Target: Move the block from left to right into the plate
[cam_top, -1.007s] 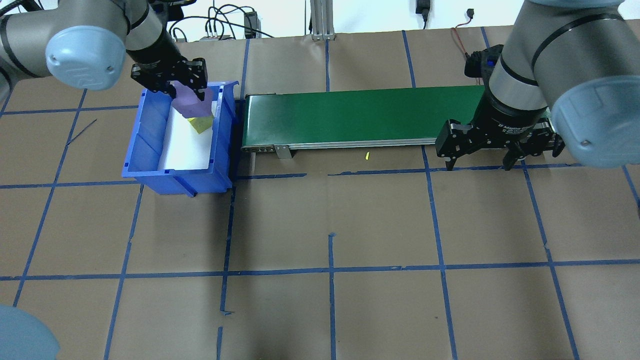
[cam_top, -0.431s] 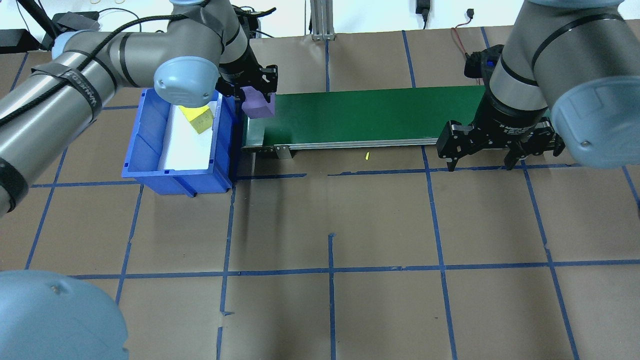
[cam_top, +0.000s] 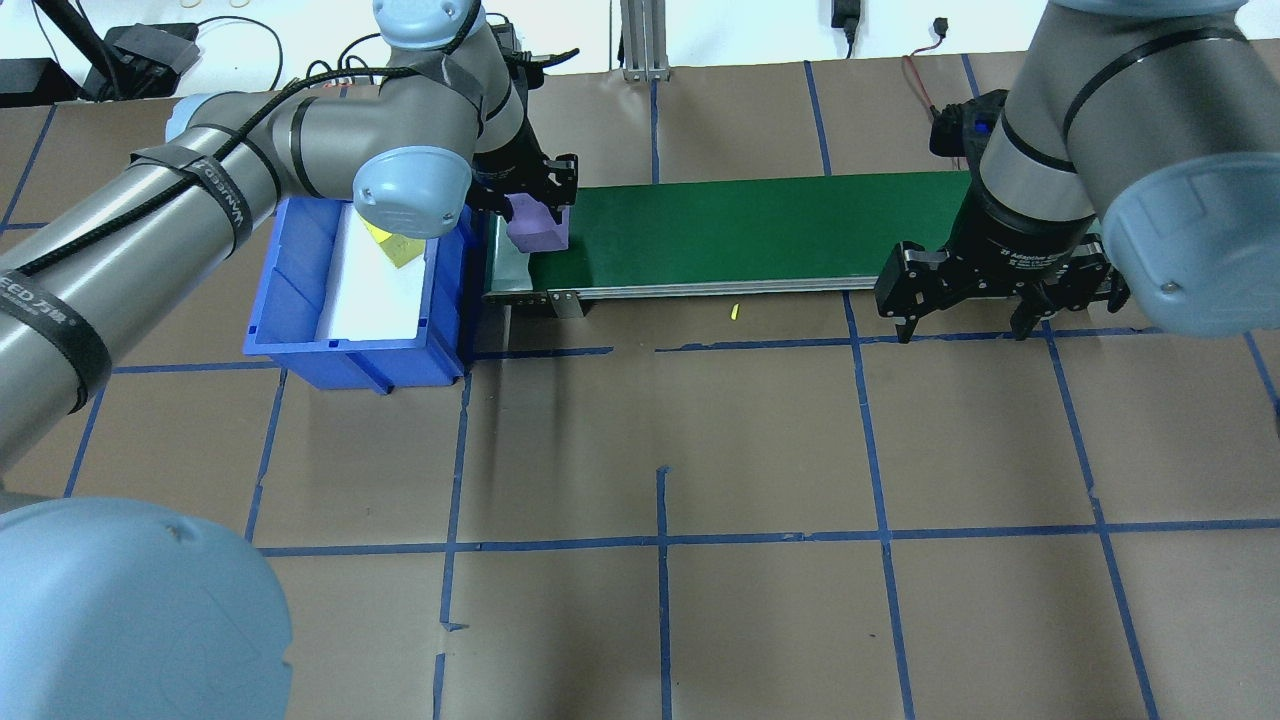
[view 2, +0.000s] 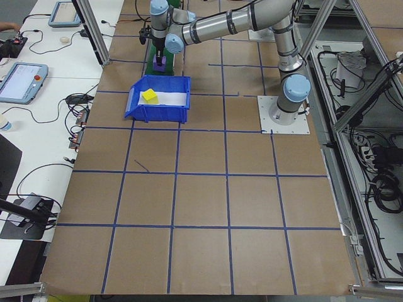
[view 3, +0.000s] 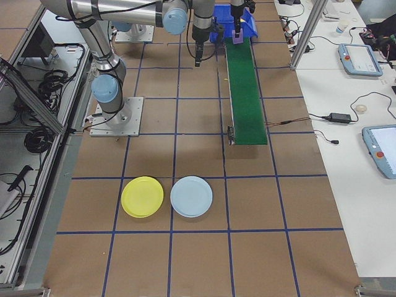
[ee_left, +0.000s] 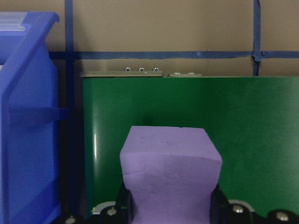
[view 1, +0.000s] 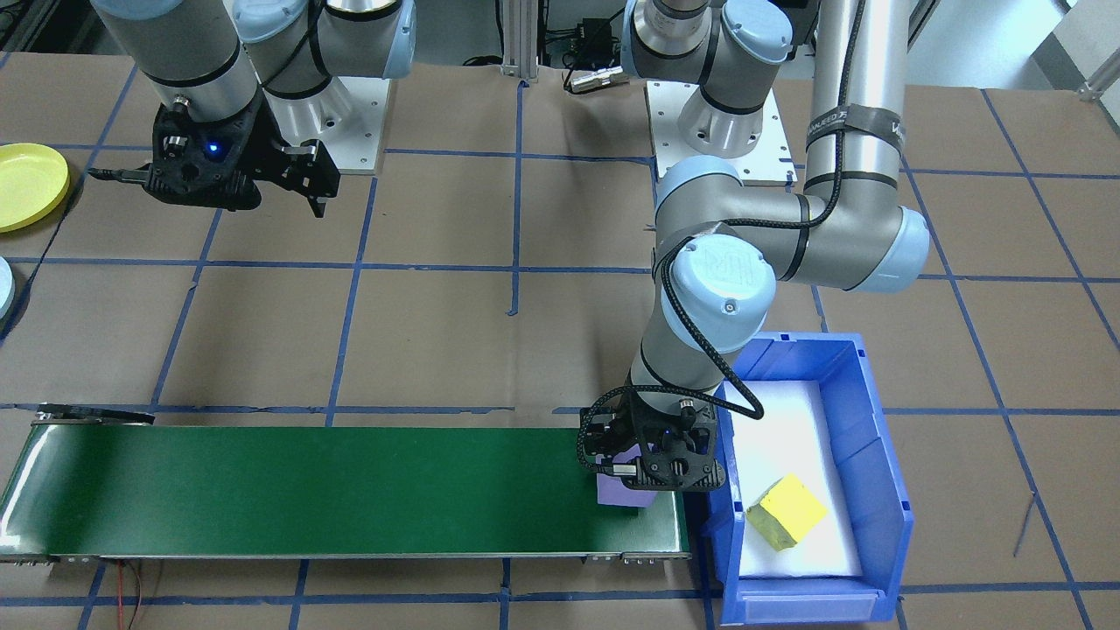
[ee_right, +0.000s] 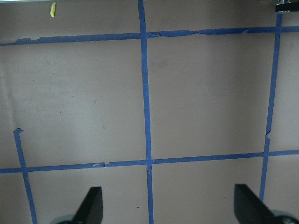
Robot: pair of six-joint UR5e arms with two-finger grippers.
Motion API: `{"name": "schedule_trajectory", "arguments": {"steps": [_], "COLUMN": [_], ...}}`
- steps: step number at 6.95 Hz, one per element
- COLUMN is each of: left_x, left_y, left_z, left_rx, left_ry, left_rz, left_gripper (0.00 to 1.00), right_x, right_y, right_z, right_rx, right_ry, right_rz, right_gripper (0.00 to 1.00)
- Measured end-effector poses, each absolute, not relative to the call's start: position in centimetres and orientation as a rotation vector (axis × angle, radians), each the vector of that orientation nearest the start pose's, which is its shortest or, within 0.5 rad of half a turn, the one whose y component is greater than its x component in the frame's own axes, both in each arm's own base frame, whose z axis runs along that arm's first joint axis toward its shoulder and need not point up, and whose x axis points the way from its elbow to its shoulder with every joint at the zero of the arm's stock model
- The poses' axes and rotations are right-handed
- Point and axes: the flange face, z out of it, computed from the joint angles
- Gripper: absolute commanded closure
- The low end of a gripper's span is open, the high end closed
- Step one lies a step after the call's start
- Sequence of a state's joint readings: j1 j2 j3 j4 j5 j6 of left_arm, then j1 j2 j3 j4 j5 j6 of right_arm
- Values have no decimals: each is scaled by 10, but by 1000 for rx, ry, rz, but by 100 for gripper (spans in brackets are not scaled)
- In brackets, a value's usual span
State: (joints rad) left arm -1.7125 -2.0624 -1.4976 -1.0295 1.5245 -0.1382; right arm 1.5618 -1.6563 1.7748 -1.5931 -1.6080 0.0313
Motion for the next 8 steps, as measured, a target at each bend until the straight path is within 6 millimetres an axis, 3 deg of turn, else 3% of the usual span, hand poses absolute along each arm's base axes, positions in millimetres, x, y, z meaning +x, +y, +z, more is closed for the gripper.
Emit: {"name": "schedule_trajectory", "arguments": {"steps": [1, 3, 4, 5, 6, 8], "left_x": [-231, -228, -209, -174, -139, -88], "left_y": [-643, -638, -641, -654, -664, -676], "left_z": [290, 327, 351, 366, 368, 349], "left_rx": [24, 69, 82, 89, 114, 219], "left_ry": [3202, 3194, 3177, 3153, 3136, 3120], "left_rz": [-183, -240, -260, -273, -262, -205], "left_gripper": [0, 0, 0, 0, 0, 0], "right_x": [126, 126, 129, 132, 136, 144], "right_y": [-448, -471, -489, -510, -529, -583], "right_z": [430, 422, 411, 397, 386, 369], "right_rx": [58, 56, 58, 59, 59, 78], "right_ry": [3172, 3152, 3121, 3077, 3037, 2949], "right_rz": [127, 19, -27, -70, -119, -173], "right_gripper": [0, 0, 0, 0, 0, 0]}}
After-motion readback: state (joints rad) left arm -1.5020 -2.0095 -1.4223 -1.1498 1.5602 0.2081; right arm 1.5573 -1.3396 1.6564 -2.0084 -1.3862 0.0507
